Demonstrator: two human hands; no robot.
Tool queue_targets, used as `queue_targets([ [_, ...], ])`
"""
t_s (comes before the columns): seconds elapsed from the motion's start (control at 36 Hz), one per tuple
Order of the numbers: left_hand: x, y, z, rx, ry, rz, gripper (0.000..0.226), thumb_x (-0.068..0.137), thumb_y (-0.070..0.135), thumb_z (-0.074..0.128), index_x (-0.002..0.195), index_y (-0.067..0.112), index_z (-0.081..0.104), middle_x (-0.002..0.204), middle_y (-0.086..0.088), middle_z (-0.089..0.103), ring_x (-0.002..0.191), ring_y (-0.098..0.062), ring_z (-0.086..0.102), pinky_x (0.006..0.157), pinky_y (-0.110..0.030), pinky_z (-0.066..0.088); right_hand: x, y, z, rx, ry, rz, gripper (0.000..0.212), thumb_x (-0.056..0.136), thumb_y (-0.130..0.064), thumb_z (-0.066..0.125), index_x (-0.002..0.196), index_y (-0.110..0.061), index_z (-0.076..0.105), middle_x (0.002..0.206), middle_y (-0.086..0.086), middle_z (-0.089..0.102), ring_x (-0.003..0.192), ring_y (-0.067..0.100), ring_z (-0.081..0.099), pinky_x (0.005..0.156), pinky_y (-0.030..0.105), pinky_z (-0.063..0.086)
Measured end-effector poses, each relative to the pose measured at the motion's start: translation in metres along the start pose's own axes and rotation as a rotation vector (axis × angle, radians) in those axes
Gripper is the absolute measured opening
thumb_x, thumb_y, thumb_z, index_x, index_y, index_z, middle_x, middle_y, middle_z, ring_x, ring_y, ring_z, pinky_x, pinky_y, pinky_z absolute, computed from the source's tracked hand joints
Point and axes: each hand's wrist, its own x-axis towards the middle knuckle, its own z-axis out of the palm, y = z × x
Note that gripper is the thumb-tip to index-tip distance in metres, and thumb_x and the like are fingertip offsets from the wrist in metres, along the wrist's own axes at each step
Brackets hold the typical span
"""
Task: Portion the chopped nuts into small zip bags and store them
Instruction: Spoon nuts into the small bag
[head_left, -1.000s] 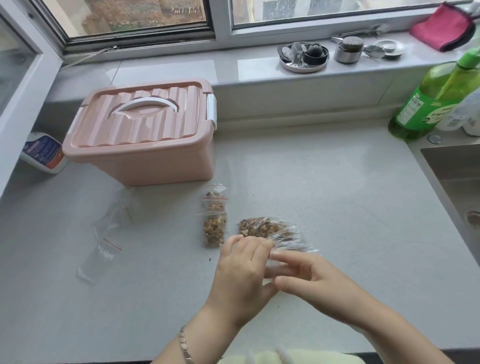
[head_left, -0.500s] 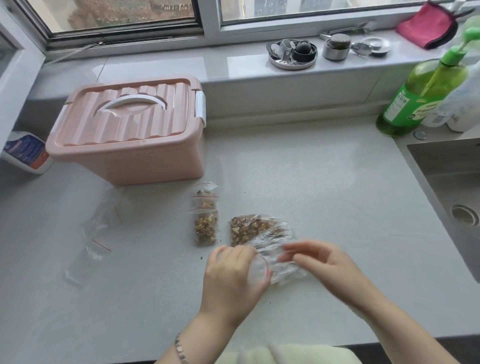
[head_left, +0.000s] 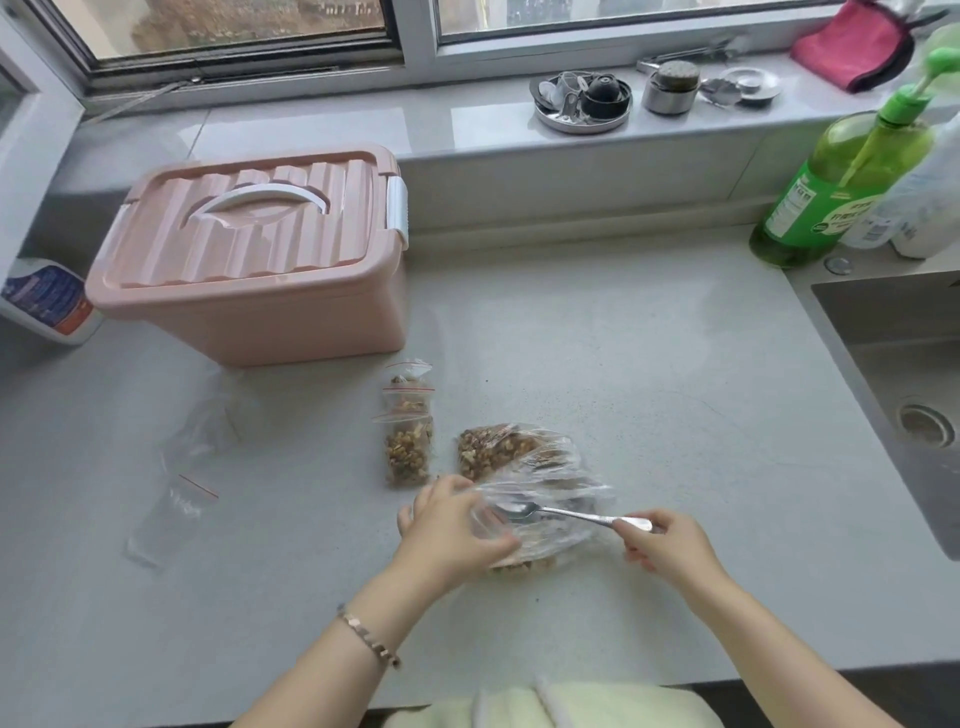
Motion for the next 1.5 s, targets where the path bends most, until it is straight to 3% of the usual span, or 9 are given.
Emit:
queue_targets([
  [0.22, 0.019, 0.011, -0.023, -0.314, 0.084, 0.019, 0.023, 0.078, 0.042, 0.068, 0.082, 0.022, 0.059, 0.101, 0.007, 0.049, 0.09, -0.001, 0.049, 0.071, -0.02, 0.035, -0.02, -0.041, 0.002, -0.033, -0.004, -0.322, 0.016, 0.088, -0.01, 0.053, 0.074, -0.009, 0.045, 0.054, 0.001, 0.051, 0.049, 0.012, 0.045, 0.054, 0.023, 0.037],
  [0.39, 0.027, 0.012, -0.033, -0.386, 0.158, 0.025, 0.031, 0.079, 0.042, 0.067, 0.092, 0.015, 0.061, 0.106, 0.004, 0.048, 0.081, 0.006, 0.045, 0.064, -0.001, 0.03, -0.029, -0.059, 0.013, -0.389, -0.02, -0.667, 0.012, 0.089, -0.016, 0.05, 0.081, -0.025, 0.048, 0.051, -0.005, 0.049, 0.046, 0.01, 0.041, 0.048, 0.023, 0.029],
  [0.53, 0.028, 0.01, -0.032, -0.389, 0.164, 0.028, 0.027, 0.08, 0.04, 0.067, 0.093, 0.017, 0.059, 0.108, 0.004, 0.046, 0.078, 0.013, 0.044, 0.063, 0.006, 0.029, -0.027, -0.064, 0.024, -0.286, -0.068, -0.674, 0.026, 0.089, -0.013, 0.055, 0.076, -0.036, 0.058, 0.052, -0.011, 0.051, 0.06, 0.021, 0.059, 0.058, 0.033, 0.045],
  [0.78, 0.029, 0.007, -0.032, -0.477, 0.25, 0.035, 0.019, 0.082, 0.037, 0.065, 0.084, 0.022, 0.054, 0.105, 0.006, 0.044, 0.082, 0.01, 0.045, 0.063, -0.012, 0.029, -0.035, -0.06, 0.0, -0.257, 0.058, -0.922, 0.026, 0.091, -0.033, 0.052, 0.098, -0.015, 0.069, 0.08, -0.026, 0.057, 0.078, -0.014, 0.056, 0.069, 0.002, 0.039],
  [0.94, 0.031, 0.008, -0.032, -0.463, 0.248, 0.05, 0.031, 0.082, 0.041, 0.063, 0.097, 0.015, 0.057, 0.108, 0.006, 0.044, 0.085, 0.001, 0.047, 0.068, -0.015, 0.031, -0.031, -0.052, -0.021, -0.28, 0.194, -1.092, 0.039, 0.096, -0.048, 0.033, 0.105, -0.021, 0.061, 0.083, -0.02, 0.052, 0.076, -0.009, 0.052, 0.065, 0.01, 0.043],
  [1.11, 0.027, 0.009, -0.027, -0.413, 0.192, 0.084, 0.041, 0.082, 0.047, 0.061, 0.105, 0.014, 0.056, 0.112, 0.007, 0.041, 0.087, 0.004, 0.046, 0.065, -0.006, 0.031, -0.019, -0.036, -0.009, -0.326, 0.212, -1.044, 0.055, 0.096, -0.048, 0.031, 0.103, -0.007, 0.067, 0.085, -0.014, 0.054, 0.076, -0.002, 0.05, 0.071, 0.002, 0.039],
  [1.22, 0.024, 0.008, -0.025, -0.389, 0.163, 0.087, 0.043, 0.083, 0.048, 0.06, 0.109, 0.014, 0.055, 0.114, 0.007, 0.039, 0.092, -0.002, 0.048, 0.067, -0.007, 0.032, -0.018, -0.027, -0.008, -0.255, 0.202, -0.91, 0.016, 0.092, -0.026, 0.05, 0.099, -0.026, 0.064, 0.076, -0.024, 0.058, 0.073, 0.002, 0.057, 0.066, 0.008, 0.042],
  [1.33, 0.024, 0.007, -0.023, -0.385, 0.15, 0.084, 0.049, 0.083, 0.049, 0.059, 0.114, 0.012, 0.052, 0.118, 0.007, 0.036, 0.098, -0.003, 0.046, 0.072, -0.015, 0.033, -0.027, -0.023, -0.01, -0.145, 0.126, -0.803, 0.033, 0.09, -0.017, 0.056, 0.085, -0.048, 0.064, 0.086, -0.021, 0.063, 0.072, 0.005, 0.061, 0.064, 0.011, 0.045],
  [1.5, 0.02, 0.005, -0.021, -0.377, 0.149, 0.087, 0.05, 0.082, 0.049, 0.059, 0.117, 0.013, 0.051, 0.119, 0.009, 0.036, 0.096, 0.001, 0.046, 0.076, -0.013, 0.033, -0.031, -0.018, -0.017, 0.021, 0.235, -0.628, 0.028, 0.092, -0.006, 0.051, 0.087, -0.03, 0.064, 0.07, -0.001, 0.065, 0.072, 0.013, 0.06, 0.064, 0.02, 0.048],
])
